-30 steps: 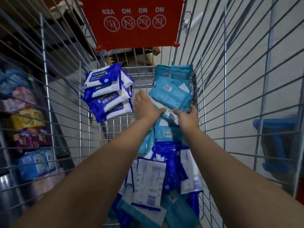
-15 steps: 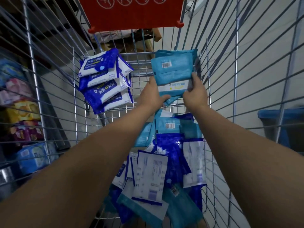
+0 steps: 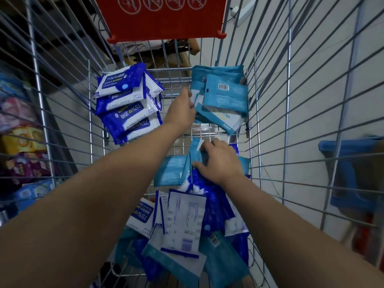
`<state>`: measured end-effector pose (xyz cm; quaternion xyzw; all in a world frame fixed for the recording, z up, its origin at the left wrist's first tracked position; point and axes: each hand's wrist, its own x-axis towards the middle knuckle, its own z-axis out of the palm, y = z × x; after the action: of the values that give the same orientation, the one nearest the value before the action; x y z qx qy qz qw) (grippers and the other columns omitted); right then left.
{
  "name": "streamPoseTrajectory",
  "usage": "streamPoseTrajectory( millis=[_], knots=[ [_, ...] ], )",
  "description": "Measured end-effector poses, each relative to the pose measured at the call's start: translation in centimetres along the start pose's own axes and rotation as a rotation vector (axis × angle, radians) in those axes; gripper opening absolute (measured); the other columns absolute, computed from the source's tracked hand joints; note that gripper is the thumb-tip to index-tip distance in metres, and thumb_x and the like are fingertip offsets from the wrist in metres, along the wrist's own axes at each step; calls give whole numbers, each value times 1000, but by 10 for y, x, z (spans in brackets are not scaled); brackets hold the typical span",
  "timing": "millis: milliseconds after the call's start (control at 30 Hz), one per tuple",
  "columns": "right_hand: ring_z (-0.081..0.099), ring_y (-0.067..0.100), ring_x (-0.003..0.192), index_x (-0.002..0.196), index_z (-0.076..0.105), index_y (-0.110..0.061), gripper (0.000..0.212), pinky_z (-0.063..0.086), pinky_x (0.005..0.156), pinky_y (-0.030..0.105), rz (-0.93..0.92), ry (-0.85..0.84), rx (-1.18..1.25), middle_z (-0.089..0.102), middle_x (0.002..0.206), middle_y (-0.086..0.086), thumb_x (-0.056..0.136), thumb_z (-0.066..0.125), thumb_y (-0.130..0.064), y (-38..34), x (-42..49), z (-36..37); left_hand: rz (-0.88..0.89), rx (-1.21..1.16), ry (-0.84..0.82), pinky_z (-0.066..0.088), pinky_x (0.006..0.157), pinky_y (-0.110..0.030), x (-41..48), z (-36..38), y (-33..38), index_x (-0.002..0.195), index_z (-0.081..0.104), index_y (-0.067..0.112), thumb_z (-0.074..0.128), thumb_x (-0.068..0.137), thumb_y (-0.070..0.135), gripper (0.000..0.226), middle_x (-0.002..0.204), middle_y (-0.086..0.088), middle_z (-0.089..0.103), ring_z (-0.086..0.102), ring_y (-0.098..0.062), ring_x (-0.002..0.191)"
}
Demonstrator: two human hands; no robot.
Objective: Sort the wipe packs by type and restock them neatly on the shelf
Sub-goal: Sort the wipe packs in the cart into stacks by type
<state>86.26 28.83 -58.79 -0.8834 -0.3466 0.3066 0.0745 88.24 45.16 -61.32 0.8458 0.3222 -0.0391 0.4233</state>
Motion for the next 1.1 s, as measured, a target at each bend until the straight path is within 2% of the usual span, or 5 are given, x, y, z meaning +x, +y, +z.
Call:
streamPoseTrajectory(
  millis=[233, 433, 567, 833, 1100],
  knots=[
    [51, 26, 114, 119, 55, -17, 40, 39, 97, 37, 43, -261, -124, 57, 118, 6, 89, 57, -43, 4, 19, -27, 13, -42, -182, 42, 60, -30, -46, -4, -24, 88, 50, 14, 61, 83, 6, 14, 69, 1, 51, 48, -15, 61],
    [55, 23, 76, 75, 49, -23, 20, 47, 74, 37, 147, 151, 726, 55, 72, -4, 91, 61, -19, 15, 38, -48, -209, -469, -429, 45, 52, -15, -60, -10, -6, 96, 61, 8, 71, 83, 7, 17, 74, 0, 62, 58, -6, 56],
    [62, 27, 93, 99, 59, -23, 11, 52, 86, 44, 166, 245, 688, 66, 100, 9, 92, 60, -30, 11, 53, -58, -264, -698, -367, 58, 58, -23, -48, -21, -2, 117, 54, 0, 64, 87, 0, 31, 89, -15, 68, 67, -15, 57],
    [15, 25, 145, 152, 16, -17, 56, 18, 116, 36, 214, 465, 445, 12, 159, 12, 101, 39, -22, 14, 33, -45, -387, -1044, -301, 59, 73, -26, -19, -19, 32, 119, 51, 3, 55, 92, -1, 28, 110, -16, 65, 70, -20, 81],
    [46, 30, 122, 136, 43, -9, 48, 39, 101, 40, 174, 145, 195, 46, 136, 13, 92, 56, -22, 22, 17, -17, -137, -172, 79, 47, 66, -24, -24, -10, 15, 107, 48, 16, 69, 85, 23, 32, 92, 5, 51, 53, -13, 84]
  ],
)
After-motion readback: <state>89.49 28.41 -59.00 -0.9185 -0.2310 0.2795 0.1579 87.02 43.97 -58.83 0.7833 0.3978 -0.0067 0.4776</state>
